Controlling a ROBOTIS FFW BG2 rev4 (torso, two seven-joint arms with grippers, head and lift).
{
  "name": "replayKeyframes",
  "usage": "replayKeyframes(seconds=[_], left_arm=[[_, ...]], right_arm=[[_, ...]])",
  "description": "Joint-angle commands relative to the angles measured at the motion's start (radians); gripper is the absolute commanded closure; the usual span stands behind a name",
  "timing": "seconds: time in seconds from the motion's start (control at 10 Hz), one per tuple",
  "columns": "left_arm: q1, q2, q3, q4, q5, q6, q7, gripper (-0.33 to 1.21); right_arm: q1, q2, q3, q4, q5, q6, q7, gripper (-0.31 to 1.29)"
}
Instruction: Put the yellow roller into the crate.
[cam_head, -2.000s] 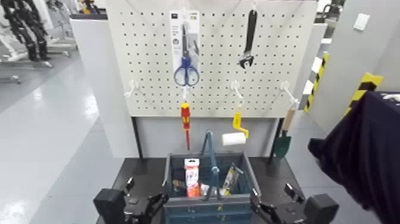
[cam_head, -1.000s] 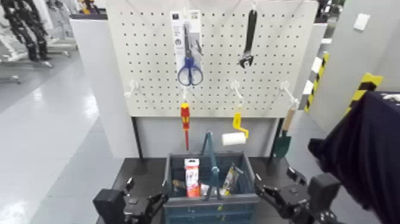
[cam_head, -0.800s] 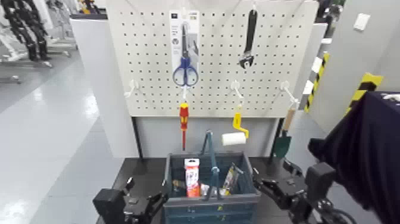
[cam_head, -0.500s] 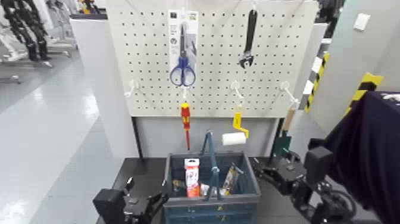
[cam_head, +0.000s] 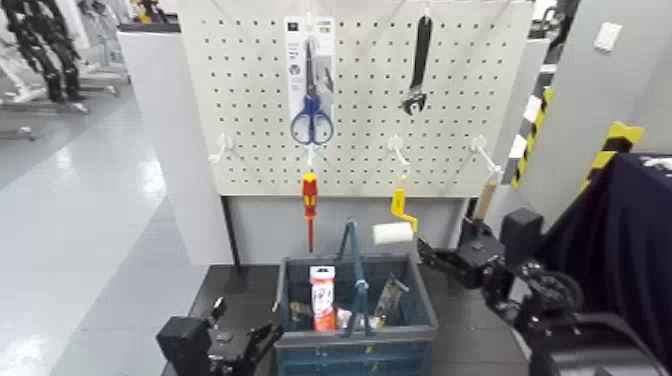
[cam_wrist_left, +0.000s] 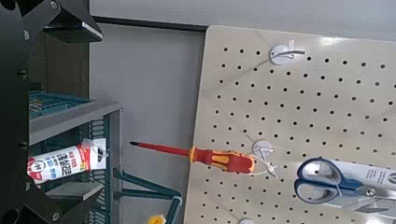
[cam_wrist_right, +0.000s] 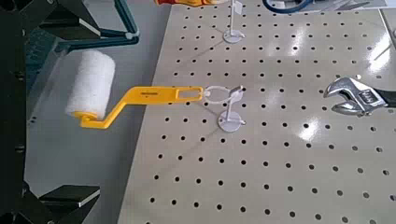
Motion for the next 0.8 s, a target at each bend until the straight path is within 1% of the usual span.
replayKeyframes(seconds=[0.1, 0.4, 0.5, 0.6, 0.8], left_arm=[[-0.002, -0.001, -0.002, 0.001, 0.001, -0.001, 0.0, 0.17], [-0.005, -0.001, -0.002, 0.003, -0.001, -0.001, 0.0, 0.17], [-0.007, -0.001, -0.002, 0.004, -0.001, -0.003, 0.0, 0.17], [-0.009, -0.001, -0.003, 0.007, 0.001, -0.006, 0.0, 0.17], [-0.013, 0.0, -0.006, 0.01, 0.001, -0.007, 0.0, 0.17]], right_arm=[[-0.106, -0.01, 0.035, 0.139, -0.017, -0.043, 0.03, 0.11], [-0.206, -0.009, 0.067, 0.284, -0.048, -0.095, 0.057, 0.11], [-0.235, -0.005, 0.079, 0.32, -0.05, -0.109, 0.063, 0.11], [-0.268, 0.002, 0.092, 0.382, -0.065, -0.129, 0.083, 0.11], [-0.331, 0.019, 0.099, 0.506, -0.067, -0.17, 0.143, 0.11]])
